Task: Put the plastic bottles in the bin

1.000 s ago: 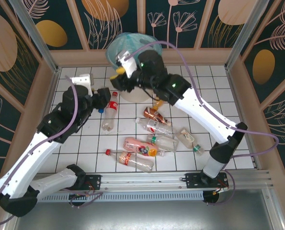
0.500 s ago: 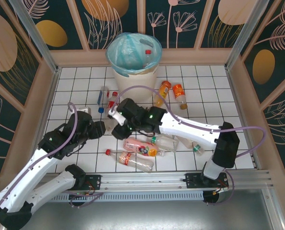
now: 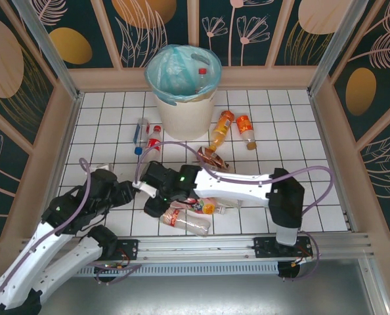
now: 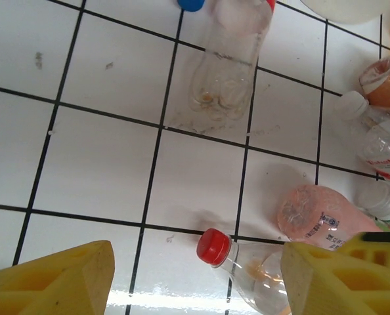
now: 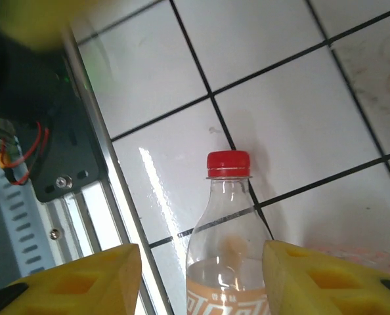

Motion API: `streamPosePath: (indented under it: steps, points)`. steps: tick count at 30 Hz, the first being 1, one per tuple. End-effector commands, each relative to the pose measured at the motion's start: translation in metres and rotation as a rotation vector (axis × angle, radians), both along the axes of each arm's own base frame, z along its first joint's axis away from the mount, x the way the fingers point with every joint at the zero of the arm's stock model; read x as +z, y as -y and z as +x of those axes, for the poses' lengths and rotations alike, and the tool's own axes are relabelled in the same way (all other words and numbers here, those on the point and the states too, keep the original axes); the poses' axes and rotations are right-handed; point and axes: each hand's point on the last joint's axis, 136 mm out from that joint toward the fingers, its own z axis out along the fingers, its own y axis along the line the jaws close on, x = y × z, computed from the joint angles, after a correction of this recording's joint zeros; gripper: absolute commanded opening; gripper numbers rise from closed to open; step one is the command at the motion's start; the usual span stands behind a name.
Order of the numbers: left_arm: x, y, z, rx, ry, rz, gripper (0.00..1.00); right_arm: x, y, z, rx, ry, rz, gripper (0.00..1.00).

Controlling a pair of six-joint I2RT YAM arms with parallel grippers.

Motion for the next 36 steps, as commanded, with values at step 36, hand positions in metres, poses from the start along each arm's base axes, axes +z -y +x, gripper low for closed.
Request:
streamPosePath:
  steps: [36]
  points:
    - [0.056, -0.047, -0.010, 0.155, 0.191, 0.022, 0.68, -0.092, -0.029, 0.007, 0.102, -0.027, -0.266, 0.34]
